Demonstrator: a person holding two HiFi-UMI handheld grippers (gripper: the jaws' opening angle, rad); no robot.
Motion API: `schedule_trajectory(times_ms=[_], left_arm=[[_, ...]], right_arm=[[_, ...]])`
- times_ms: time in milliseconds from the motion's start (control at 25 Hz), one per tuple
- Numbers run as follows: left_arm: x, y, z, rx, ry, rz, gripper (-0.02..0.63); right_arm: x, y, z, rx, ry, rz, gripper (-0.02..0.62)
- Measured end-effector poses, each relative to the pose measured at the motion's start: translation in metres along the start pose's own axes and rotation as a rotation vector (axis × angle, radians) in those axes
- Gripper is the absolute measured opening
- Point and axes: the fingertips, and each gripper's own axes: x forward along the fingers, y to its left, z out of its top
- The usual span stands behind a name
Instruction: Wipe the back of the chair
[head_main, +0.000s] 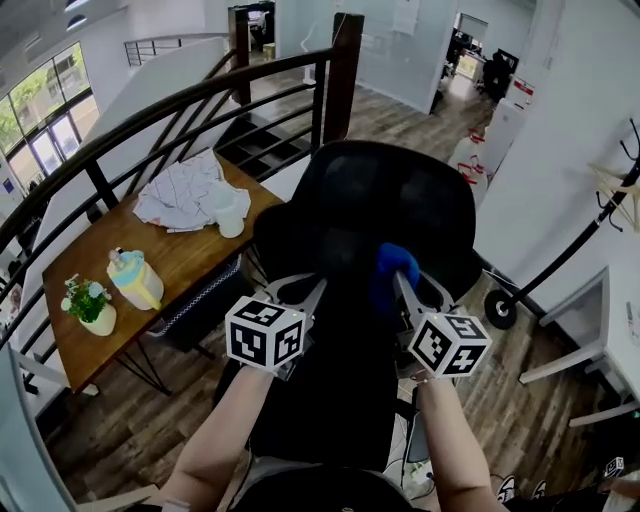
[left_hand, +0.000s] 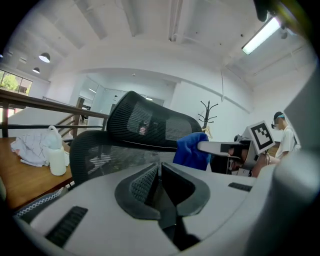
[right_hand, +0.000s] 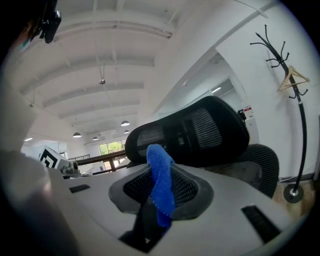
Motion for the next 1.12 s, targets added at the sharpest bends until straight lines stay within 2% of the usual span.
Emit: schedule_trajectory(times_ms=[160, 760, 880, 1120], left_arm=[[-0.017, 0.029, 0.004, -0.045, -0.05, 0.06, 0.032], [-0.053, 0.104, -0.001, -0.105, -0.047, 0.177, 0.032], [-0.054, 0.113, -0.001, -0.108, -0.043, 0.198, 0.032], [-0.046, 0.119, -0.002, -0.112, -0.034, 0.219, 0.032]], right_arm=[[0.029, 0.034, -0.008, 0.006, 0.024, 0.079, 0.101], [0.135, 0.156, -0.041, -0.021, 0.118, 0.364, 0.101], [0.153, 0.166, -0.047, -0.002, 0.127, 0.38, 0.101], [0.174, 0.155, -0.063, 0.051, 0.16, 0.353, 0.101]])
